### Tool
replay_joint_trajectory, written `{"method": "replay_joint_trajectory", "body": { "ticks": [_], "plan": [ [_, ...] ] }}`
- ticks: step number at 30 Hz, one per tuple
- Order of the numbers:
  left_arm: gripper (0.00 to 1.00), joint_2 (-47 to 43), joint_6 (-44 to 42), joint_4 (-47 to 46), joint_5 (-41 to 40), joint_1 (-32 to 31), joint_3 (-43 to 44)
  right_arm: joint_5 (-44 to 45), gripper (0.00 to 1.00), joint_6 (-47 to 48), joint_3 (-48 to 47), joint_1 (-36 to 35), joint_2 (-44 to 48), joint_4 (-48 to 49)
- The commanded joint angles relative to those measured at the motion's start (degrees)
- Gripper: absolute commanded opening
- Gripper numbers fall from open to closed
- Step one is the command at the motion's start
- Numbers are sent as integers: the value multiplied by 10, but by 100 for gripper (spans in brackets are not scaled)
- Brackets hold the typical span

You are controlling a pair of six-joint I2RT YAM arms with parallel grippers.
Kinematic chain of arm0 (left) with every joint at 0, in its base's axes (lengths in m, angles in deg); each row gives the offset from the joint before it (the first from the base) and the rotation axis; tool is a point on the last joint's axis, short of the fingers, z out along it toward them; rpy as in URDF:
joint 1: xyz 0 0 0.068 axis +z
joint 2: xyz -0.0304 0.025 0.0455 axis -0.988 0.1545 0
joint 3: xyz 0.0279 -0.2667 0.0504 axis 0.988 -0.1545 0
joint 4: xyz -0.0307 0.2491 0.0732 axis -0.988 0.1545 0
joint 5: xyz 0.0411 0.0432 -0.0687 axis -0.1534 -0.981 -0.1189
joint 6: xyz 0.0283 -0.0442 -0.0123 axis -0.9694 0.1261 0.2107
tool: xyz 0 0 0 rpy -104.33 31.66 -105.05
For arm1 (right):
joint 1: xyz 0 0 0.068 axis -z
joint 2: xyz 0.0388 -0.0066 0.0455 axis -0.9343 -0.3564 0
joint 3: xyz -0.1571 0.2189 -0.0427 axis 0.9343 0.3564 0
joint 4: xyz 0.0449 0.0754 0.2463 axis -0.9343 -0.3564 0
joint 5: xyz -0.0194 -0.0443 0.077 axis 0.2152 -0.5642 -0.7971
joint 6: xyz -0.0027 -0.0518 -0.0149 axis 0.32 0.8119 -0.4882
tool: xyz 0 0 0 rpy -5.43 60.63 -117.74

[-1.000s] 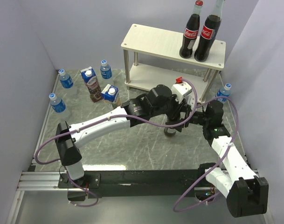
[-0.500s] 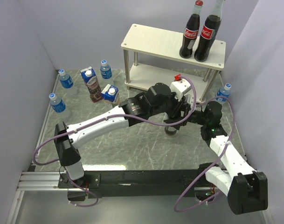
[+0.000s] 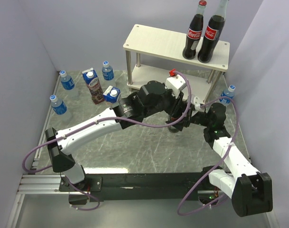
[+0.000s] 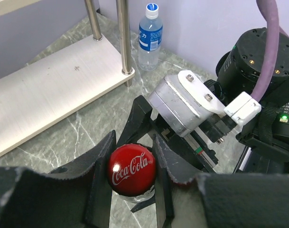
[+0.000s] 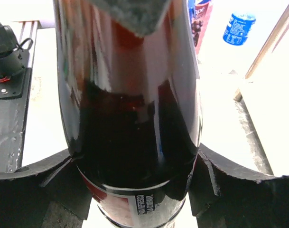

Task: Place and organize the beverage onto the shelf
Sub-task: Pick up the drink from the center of the board.

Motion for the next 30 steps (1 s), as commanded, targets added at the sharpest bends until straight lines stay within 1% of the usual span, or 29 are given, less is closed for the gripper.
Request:
{"method": "replay_joint_trajectory", "body": {
  "ticks": [1,4,11,13,14,17,18,20,24,27,28,30],
  "plan": [
    [0,-73,11,-165,1,-5,49,-6,67,-42,-16,-3,-12,59],
    [0,-74,13,-163,3,-5,50,-4,67,-62,-19,-11,-17,81],
    [0,-82,19,-173,0,-6,40,9,65,-66,-35,-36,-35,84],
    [0,-85,20,-174,0,-5,38,13,61,-68,-40,-42,-38,87],
    [0,-86,20,-174,-2,-5,36,11,53,-69,-46,-44,-42,86],
    [0,-90,20,-173,-4,-5,32,6,33,-69,-57,-43,-46,78],
    [0,-92,20,-173,-4,-5,31,4,15,-69,-63,-43,-45,74],
    [0,-99,21,-174,-5,-6,24,7,1,-69,-63,-43,-32,72],
    [0,-114,31,-181,-1,-5,4,8,0,-66,-70,-43,-1,47],
    [21,-123,43,-188,6,-5,-14,17,0,-69,-80,-43,15,25],
    [33,-126,46,-191,12,-5,-25,19,0,-69,-84,-43,18,18],
    [43,-129,53,-191,15,-6,-32,23,0,-86,-88,-43,27,11]
  ]
}}
